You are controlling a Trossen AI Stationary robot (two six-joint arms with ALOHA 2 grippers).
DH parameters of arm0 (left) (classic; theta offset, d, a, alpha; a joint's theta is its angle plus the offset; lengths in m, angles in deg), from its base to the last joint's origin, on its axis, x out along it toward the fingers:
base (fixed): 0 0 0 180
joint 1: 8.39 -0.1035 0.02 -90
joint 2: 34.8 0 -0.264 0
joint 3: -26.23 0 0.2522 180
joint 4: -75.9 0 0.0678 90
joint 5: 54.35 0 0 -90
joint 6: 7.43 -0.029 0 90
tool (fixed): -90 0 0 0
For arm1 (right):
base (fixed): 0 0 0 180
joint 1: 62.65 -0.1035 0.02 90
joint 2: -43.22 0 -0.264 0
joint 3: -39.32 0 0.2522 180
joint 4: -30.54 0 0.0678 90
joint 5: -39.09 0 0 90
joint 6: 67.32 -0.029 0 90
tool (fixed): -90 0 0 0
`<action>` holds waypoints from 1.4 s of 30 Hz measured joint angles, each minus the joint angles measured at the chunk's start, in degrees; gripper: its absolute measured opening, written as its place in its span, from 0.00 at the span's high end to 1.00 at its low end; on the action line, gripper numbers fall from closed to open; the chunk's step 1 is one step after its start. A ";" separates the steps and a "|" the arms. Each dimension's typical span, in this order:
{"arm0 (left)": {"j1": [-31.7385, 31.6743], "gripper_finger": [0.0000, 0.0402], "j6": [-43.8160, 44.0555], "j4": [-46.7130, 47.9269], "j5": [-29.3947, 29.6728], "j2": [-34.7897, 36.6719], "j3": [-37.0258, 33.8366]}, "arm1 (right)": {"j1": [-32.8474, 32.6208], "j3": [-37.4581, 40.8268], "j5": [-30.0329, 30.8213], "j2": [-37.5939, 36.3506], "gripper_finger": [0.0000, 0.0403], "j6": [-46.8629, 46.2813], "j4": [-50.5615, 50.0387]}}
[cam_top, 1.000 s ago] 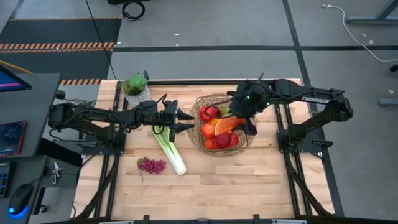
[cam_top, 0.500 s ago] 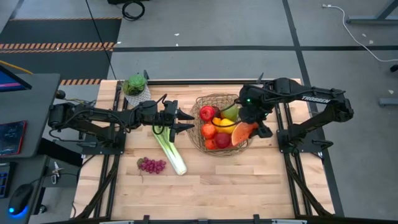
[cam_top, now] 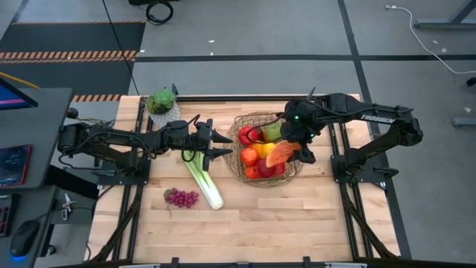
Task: Build produce basket
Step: Put the green watermelon into the brown wire basket
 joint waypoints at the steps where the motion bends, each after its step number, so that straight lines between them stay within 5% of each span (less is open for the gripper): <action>1: 0.00 0.57 -0.12 0.02 0.00 0.00 0.00 | 0.00 0.00 0.00 0.00 0.17 -0.13 1.85; 11: -0.02 0.57 0.79 1.71 0.00 0.00 0.00 | 0.42 5.03 3.25 0.28 0.17 -1.30 31.94; 18: 0.04 0.57 0.95 3.79 -0.02 0.00 0.02 | 0.12 13.91 2.69 0.36 0.17 -5.16 36.99; 24: 0.04 0.57 0.94 3.95 0.00 0.00 0.02 | -2.29 25.59 -13.64 -4.54 0.17 -1.94 59.46; 35: 0.04 0.57 1.29 3.80 -0.02 0.00 0.02 | -1.31 55.06 1.72 -22.99 0.17 -7.95 95.23; 42: 0.04 0.57 1.25 3.03 -0.02 0.00 0.02 | -3.43 70.00 12.08 -22.33 0.17 -9.70 120.52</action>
